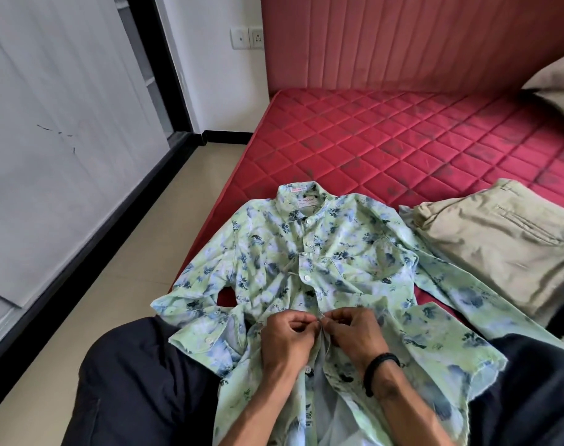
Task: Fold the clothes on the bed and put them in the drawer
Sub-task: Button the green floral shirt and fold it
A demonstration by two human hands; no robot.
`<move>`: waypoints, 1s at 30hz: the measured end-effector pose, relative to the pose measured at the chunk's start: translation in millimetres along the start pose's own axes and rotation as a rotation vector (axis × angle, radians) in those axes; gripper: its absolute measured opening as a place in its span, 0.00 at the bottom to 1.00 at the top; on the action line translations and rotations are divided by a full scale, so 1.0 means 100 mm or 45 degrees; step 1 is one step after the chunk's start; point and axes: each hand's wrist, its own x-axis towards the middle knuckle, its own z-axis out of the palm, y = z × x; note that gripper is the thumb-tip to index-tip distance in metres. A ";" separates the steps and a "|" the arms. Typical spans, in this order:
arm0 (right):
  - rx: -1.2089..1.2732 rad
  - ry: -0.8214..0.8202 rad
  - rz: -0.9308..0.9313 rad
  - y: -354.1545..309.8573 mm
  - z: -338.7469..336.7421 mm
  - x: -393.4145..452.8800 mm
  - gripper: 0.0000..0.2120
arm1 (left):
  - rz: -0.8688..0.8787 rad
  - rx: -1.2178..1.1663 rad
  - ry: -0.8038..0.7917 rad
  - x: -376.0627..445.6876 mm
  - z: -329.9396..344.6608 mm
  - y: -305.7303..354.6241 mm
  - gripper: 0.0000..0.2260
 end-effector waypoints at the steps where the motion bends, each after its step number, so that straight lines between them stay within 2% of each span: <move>1: -0.018 0.004 -0.006 -0.01 0.00 0.00 0.06 | 0.008 -0.010 0.005 0.01 0.00 0.00 0.09; 7: -0.131 0.027 -0.067 -0.03 0.03 -0.01 0.06 | 0.151 0.089 0.052 -0.05 0.02 0.00 0.03; 12: -0.067 -0.063 -0.030 -0.01 0.00 0.02 0.08 | -0.062 -0.173 0.051 -0.02 0.00 -0.01 0.04; 15: 0.014 -0.129 0.025 -0.02 -0.02 0.00 0.11 | -0.152 -0.223 0.052 0.00 0.01 -0.06 0.04; 17: 0.036 -0.139 0.030 -0.03 -0.05 -0.05 0.09 | -0.189 -0.254 0.019 -0.01 0.01 -0.06 0.05; 22: -0.135 -0.018 -0.064 0.01 -0.03 -0.06 0.04 | -0.179 -0.241 -0.032 0.02 0.01 -0.10 0.08; 26: -0.196 0.057 -0.105 -0.03 0.04 -0.08 0.05 | -0.113 -0.224 -0.040 0.00 -0.04 -0.10 0.07; 30: -0.277 0.131 -0.134 -0.02 0.10 -0.10 0.06 | -0.138 -0.246 0.023 -0.01 -0.02 -0.10 0.05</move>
